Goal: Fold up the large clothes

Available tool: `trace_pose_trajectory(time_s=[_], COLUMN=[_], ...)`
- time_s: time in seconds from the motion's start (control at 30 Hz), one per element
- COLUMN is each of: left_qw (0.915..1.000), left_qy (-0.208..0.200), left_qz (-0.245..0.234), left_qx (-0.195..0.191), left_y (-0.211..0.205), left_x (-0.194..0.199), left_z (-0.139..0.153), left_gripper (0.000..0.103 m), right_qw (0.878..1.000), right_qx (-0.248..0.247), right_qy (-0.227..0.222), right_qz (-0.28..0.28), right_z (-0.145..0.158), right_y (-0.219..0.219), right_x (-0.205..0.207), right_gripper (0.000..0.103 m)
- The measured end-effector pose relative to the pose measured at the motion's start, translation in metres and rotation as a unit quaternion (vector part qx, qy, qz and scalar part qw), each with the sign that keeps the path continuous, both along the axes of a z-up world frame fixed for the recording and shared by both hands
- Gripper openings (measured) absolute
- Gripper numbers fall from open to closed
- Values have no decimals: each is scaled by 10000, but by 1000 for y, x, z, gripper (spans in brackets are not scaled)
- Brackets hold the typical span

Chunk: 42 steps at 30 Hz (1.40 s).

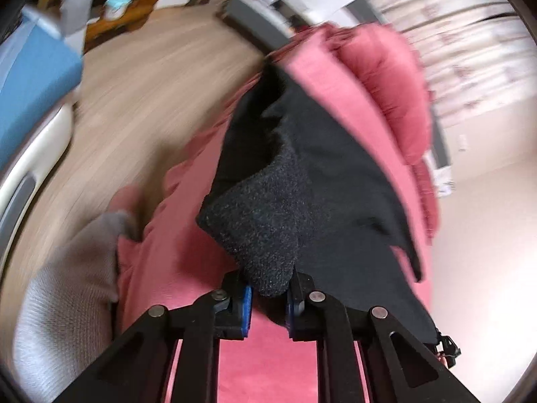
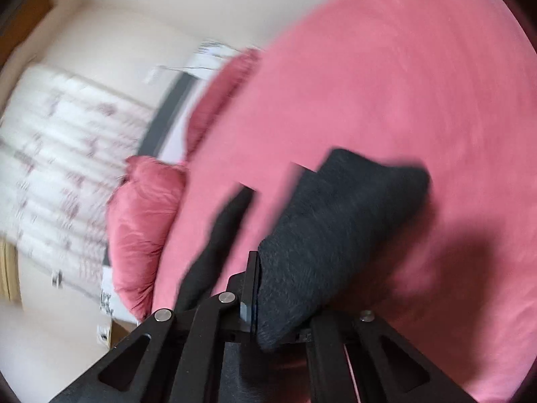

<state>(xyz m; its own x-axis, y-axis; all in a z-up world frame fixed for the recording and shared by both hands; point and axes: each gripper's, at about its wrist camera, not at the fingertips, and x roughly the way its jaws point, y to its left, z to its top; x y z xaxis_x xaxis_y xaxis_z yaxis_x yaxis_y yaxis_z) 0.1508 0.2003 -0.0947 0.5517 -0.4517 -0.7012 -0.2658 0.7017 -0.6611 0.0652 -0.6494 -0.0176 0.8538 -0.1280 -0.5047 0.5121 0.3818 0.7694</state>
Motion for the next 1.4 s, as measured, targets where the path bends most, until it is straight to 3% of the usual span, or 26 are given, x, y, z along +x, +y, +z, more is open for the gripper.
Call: trace_pose_trajectory(time_s=[0.17, 0.27, 0.37, 0.4, 0.47, 0.53, 0.6, 0.67, 0.7, 0.8, 0.87, 0.9, 0.93, 1.03, 1.1, 1.2, 1.23, 1.3, 1.33, 1.4], left_qw=[9984, 9978, 9953, 9924, 9870, 9876, 9906, 9932, 9937, 9941, 9929, 9912, 9896, 9823, 9826, 9877, 9887, 9901, 9908, 9919], left_qy=[-380, -170, 556, 943, 1437, 1382, 1239, 1082, 1040, 982, 1008, 1020, 983, 902, 860, 881, 895, 896, 892, 879], left_qz=[-247, -599, -794, -786, -720, -602, -501, -423, -413, -460, -547, -650, -714, -946, -996, -890, -863, -838, -815, -783], left_qx=[-339, -218, -15, 42, 0, -437, -294, -71, 51, 90, 308, 540, 768, 1343, 1312, 938, 832, 679, 610, 482], left_y=[8, 2, -8, -10, -7, 3, 14, 18, 19, 8, -5, -16, -22, -39, -38, -26, -23, -16, -14, -6], left_x=[-25, -45, -61, -68, -79, -90, -94, -95, -94, -85, -77, -70, -67, -60, -60, -64, -65, -68, -70, -76], left_z=[39, 22, -31, -56, -82, -85, -76, -70, -68, -72, -78, -79, -79, -73, -68, -66, -67, -70, -71, -72], left_gripper=[14, 15, 19, 20, 19, 23, 28, 42, 50, 53, 52, 46, 33, 23, 21, 20, 20, 20, 20, 20], right_qw=[9971, 9966, 9981, 9942, 9893, 9900, 9858, 9821, 9816, 9787, 9774, 9778, 9806, 9971, 9979, 9857, 9845, 9910, 9953, 9969], right_qx=[-643, -738, -331, -212, 183, 869, 1427, 1640, 1612, 1476, 1491, 1444, 1354, 507, -259, -1102, -1219, -1155, -903, -294], right_qy=[-396, -260, 499, 1032, 1438, 1111, 796, 597, 629, 1080, 1167, 1199, 1127, 572, -72, -833, -850, -339, 85, 726], right_qz=[-87, -244, 104, 215, 149, -37, -394, -707, -806, -936, -935, -933, -861, -54, 590, 961, 934, 590, 353, -23], right_z=[78, 85, 36, 13, -24, -54, -74, -80, -83, -85, -87, -79, -71, -5, 55, 112, 115, 95, 70, 20], right_y=[7, 0, -14, -14, -9, -5, -5, -6, -7, -8, -6, -8, -10, -5, 16, 39, 39, 23, 9, -8], right_x=[-60, -95, -107, -109, -123, -141, -153, -163, -162, -145, -133, -119, -113, -73, -58, -68, -73, -83, -86, -96], right_gripper=[5, 5, 12, 14, 23, 33, 42, 44, 46, 48, 17, 16, 13, 11, 10, 10, 10, 19, 29, 32])
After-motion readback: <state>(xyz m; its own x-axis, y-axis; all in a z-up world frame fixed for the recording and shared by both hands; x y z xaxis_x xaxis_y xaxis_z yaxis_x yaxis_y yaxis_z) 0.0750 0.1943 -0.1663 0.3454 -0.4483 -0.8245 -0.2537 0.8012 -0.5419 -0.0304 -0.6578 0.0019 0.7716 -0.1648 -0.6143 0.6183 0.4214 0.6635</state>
